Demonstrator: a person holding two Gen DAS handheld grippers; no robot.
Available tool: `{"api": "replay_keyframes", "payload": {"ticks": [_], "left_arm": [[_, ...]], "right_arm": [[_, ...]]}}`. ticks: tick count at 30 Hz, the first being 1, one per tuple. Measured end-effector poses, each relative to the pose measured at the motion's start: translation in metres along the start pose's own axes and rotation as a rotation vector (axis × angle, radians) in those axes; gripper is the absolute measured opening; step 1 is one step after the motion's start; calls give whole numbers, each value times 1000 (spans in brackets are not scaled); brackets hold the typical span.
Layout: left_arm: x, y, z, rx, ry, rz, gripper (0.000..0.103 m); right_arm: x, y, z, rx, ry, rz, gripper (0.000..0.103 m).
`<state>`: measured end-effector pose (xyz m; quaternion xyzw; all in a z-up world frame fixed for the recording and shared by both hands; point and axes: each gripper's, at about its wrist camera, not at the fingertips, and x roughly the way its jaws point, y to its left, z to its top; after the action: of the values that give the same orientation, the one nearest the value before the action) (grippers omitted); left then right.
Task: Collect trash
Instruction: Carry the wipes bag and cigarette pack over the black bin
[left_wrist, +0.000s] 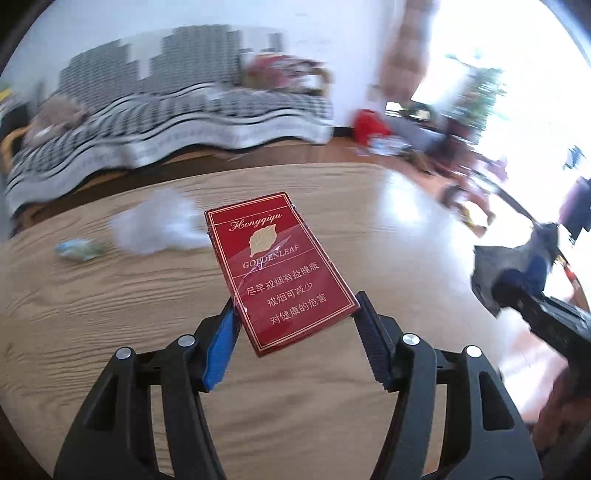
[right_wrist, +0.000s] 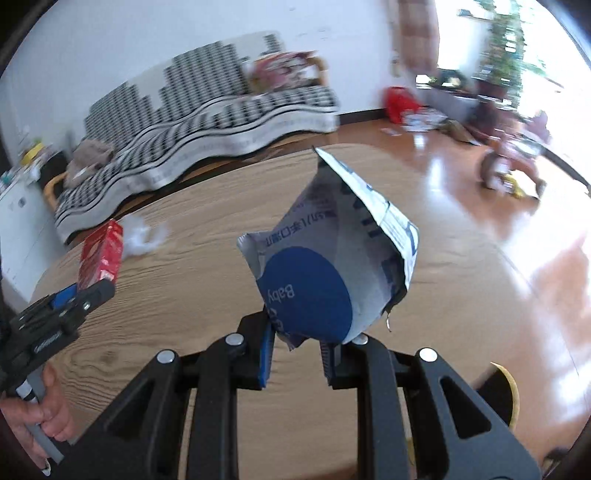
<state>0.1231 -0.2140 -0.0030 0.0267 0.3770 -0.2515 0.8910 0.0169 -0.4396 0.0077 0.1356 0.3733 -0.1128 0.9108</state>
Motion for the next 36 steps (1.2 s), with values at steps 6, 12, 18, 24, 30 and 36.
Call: {"api": "replay_keyframes", "payload": {"ticks": [6, 12, 18, 24, 30, 36], "left_arm": [[10, -103, -19, 134, 7, -173, 60], [25, -197, -49, 255, 54, -342, 60], [44, -261, -83, 337, 134, -459, 60], [66, -290, -104, 376, 186, -458, 60], [84, -304, -112, 411, 203, -437, 60], [84, -317, -115, 430, 199, -453, 60]], "right_arm": [[-52, -126, -25, 159, -28, -143, 21], [-77, -211, -65, 274, 27, -233, 21], [-77, -264, -103, 331, 137, -267, 21], [-61, -287, -120, 358, 212, -251, 21], [-60, -285, -117, 359, 222, -239, 21], [-56, -284, -114, 356, 233, -235, 21]]}}
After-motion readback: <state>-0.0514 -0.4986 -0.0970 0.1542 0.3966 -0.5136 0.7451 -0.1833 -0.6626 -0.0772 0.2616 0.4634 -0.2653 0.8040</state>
